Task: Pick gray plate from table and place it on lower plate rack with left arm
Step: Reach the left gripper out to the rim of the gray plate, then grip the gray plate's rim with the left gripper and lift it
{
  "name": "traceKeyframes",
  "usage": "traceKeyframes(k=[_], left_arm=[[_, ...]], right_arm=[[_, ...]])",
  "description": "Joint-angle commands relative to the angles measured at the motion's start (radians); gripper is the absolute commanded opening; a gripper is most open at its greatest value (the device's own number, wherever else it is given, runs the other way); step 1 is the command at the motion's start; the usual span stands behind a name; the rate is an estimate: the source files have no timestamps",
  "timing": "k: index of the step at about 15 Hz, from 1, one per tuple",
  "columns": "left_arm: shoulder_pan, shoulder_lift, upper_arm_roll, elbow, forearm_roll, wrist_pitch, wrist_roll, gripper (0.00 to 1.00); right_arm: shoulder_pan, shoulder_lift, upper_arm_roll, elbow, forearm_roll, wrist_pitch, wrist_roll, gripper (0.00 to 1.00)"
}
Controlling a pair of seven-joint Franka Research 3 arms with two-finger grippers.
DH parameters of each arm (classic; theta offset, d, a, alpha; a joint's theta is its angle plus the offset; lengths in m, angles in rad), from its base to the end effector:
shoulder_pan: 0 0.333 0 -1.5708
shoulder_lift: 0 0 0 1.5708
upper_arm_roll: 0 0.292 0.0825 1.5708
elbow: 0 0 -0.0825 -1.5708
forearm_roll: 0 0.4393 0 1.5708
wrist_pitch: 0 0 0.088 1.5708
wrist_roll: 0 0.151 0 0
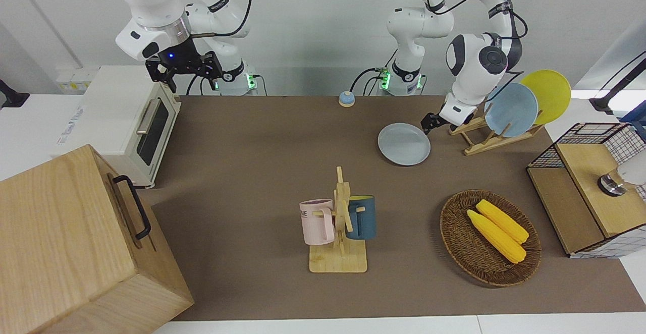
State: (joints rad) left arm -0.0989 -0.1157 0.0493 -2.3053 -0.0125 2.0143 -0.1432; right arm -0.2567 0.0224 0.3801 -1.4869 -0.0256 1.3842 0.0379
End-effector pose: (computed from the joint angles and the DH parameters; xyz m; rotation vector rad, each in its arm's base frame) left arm 0.5135 -0.0272 0.2809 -3.1250 -0.1550 0.2764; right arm 0.5868 0.0665 0.5726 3.1062 0.1286 -0.1895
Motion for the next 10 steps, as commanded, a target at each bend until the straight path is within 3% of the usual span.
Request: traceKeyframes(k=[1,8,10], left_arm=[[-0.012,0.059,0.003,-0.017,-0.006,0.029,-0.058,1.00],[-0.012,0.134,-0.003,-0.031,-0.006,0.072,-0.070,0.99],[-0.012,0.143,-0.003,-0.031,-0.007,0.080,-0.070,0.91]], right_arm=[[-0.026,-0.002,0.023,0.010,-0.007,-0.014,0.013,0.983],[-0.026,-0.002,0.023,0.010,-0.007,-0.014,0.013,0.983],[-0.026,-0.002,0.023,0.010,-0.007,-0.014,0.013,0.983]])
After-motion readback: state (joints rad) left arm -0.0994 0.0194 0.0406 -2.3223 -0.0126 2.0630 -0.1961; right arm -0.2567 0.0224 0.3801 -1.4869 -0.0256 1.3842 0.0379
